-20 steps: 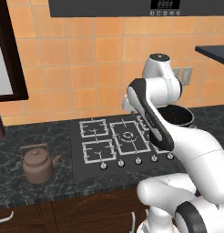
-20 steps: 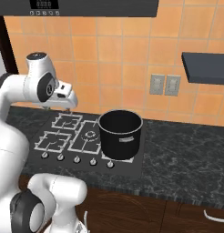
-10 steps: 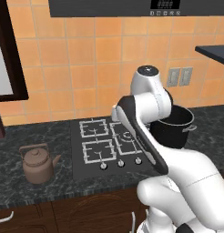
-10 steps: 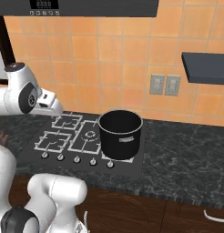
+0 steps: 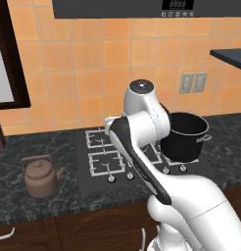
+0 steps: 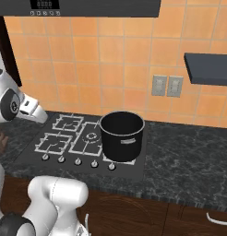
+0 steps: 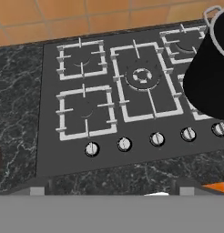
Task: Pick the kettle from the counter and place it on a stove burner. Then turn the burner on.
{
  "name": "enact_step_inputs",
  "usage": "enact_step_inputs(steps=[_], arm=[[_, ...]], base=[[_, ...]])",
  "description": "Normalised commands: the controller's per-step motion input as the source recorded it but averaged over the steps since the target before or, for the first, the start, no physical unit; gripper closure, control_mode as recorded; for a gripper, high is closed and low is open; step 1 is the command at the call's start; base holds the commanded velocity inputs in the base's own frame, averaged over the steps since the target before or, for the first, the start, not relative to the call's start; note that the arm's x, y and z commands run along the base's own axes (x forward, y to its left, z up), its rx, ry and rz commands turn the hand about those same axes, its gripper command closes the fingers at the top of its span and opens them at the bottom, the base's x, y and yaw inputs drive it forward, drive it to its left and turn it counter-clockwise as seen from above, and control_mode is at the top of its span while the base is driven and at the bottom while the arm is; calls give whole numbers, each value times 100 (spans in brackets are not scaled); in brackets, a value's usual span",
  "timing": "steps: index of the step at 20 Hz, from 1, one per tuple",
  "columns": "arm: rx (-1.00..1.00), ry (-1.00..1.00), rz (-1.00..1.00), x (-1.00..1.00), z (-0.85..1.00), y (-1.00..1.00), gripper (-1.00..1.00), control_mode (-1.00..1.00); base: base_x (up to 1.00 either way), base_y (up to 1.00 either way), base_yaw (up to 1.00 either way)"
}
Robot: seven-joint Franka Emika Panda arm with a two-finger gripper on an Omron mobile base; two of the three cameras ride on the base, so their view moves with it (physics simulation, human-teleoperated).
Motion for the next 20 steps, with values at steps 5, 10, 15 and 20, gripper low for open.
enact_step_inputs(steps=[5, 10, 15, 20], arm=[[0, 0, 29, 0, -12, 27, -100, -100], [0, 0, 41, 0, -21, 32, -100, -100], [0, 0, 40, 11, -17, 42, -100, -100], [0, 2, 39, 9, -6, 45, -100, -100]], base=[[0, 0, 0], [0, 0, 0], [0, 0, 0], [0, 0, 0]])
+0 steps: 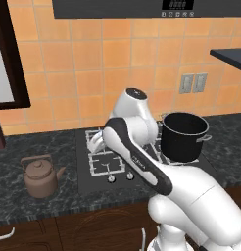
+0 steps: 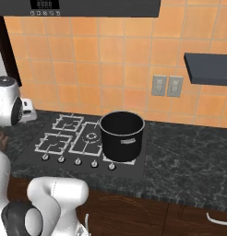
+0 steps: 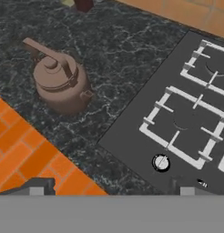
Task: Pick the kettle from the counter and place it on a stove burner. Then turn the burner on.
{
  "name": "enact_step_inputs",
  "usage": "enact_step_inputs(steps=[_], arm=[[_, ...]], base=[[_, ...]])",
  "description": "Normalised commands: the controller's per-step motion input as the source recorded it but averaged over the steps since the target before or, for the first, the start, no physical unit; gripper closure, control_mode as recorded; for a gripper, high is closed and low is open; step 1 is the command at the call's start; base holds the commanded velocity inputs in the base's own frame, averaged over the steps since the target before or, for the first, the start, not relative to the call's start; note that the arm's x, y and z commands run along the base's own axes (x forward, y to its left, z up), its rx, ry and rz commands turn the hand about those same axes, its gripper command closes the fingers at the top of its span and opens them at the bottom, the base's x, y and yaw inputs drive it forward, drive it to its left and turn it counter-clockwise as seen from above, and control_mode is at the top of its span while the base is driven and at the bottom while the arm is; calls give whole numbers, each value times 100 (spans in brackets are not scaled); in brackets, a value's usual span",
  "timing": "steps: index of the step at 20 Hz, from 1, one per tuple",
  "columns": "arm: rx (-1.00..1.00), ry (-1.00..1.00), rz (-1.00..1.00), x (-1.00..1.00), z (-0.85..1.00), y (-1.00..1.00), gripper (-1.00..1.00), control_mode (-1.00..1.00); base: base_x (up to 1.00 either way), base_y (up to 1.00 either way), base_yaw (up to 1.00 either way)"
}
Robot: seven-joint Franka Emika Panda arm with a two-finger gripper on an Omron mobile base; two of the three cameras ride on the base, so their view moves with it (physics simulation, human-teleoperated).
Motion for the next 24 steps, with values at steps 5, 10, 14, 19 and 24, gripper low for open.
enact_step_inputs(steps=[5, 10, 14, 19, 24], arm=[[0, 10, 32, 6, 0, 55, -100, -100], [-6, 7, 18, 1, -1, 66, -100, -100], [-7, 0, 0, 0, -6, 35, -100, -100], [1, 0, 1, 4, -13, 10, -100, -100], [6, 0, 16, 19, -35, 30, -100, -100]], base=[[0, 0, 0], [0, 0, 0], [0, 0, 0], [0, 0, 0], [0, 0, 0]])
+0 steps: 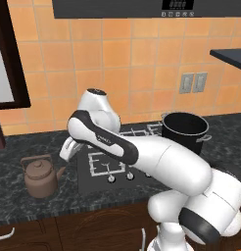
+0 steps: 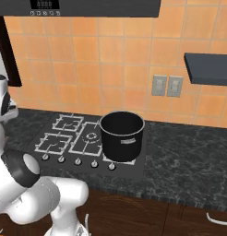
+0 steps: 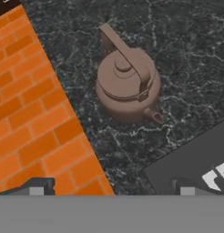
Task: Pick the kettle from the counter and place it on a stove burner. Then turn the burner on.
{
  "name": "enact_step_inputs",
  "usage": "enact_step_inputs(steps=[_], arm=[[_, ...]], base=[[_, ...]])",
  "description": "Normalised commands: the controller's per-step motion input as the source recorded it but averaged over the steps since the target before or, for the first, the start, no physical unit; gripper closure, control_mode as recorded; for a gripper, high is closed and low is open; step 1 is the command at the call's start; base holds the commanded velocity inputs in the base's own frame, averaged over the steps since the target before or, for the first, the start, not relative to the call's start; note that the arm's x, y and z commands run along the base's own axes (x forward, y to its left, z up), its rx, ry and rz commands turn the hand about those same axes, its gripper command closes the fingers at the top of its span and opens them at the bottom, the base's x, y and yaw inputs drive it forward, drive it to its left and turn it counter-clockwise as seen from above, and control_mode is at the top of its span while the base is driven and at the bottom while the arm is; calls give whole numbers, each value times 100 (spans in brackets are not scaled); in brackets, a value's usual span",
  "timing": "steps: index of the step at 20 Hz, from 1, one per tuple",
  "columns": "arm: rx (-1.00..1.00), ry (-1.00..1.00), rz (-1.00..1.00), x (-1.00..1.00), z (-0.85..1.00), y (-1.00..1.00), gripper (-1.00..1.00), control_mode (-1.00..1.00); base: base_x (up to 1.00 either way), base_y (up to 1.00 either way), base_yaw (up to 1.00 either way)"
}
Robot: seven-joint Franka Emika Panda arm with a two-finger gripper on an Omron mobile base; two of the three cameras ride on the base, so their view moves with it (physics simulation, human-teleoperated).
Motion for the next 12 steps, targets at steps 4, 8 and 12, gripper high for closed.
enact_step_inputs(steps=[4, 8, 12], arm=[[1, -7, 17, 25, -34, 41, -100, -100], [0, -2, 10, 26, -16, 53, -100, -100], [0, 0, 7, 30, -9, 47, -100, -100]], base=[[0, 0, 0], [0, 0, 0], [0, 0, 0]])
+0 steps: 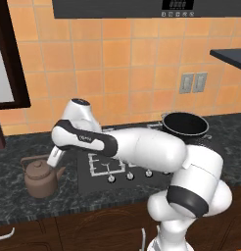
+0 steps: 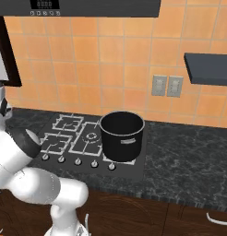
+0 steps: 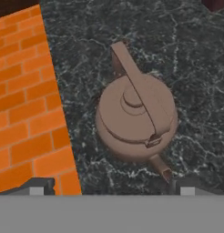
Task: Pick the kettle from the counter and place it on a stove burner. Then turn the burner on.
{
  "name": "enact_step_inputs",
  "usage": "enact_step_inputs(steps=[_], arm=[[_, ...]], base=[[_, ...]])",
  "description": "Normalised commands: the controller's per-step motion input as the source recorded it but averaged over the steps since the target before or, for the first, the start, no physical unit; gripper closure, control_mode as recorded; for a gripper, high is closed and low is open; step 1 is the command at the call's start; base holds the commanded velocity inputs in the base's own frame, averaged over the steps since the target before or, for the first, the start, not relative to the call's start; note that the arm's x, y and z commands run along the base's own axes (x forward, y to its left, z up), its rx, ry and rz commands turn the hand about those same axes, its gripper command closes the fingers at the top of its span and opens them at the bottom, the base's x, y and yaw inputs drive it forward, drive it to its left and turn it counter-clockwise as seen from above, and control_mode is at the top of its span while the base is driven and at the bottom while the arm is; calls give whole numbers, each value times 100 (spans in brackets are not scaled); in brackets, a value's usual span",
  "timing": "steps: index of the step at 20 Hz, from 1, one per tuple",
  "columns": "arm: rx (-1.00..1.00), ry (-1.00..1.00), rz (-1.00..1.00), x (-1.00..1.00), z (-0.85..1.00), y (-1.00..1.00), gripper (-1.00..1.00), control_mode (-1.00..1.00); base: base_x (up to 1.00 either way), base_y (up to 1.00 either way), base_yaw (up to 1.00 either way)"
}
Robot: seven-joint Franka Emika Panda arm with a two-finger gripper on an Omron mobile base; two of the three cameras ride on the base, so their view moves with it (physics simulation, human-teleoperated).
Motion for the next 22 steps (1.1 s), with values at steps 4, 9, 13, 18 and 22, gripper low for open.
enact_step_inputs(steps=[4, 9, 13, 18, 22], arm=[[0, 0, 1, 42, -2, 18, -100, -100], [0, 2, 0, 41, -10, 9, -100, -100], [0, 7, 5, 25, -21, 30, -100, -100], [0, 3, 7, 18, -3, 31, -100, -100], [0, 0, 1, 3, 0, 3, -100, -100]], base=[[0, 0, 0], [0, 0, 0], [0, 0, 0], [0, 0, 0], [0, 0, 0]])
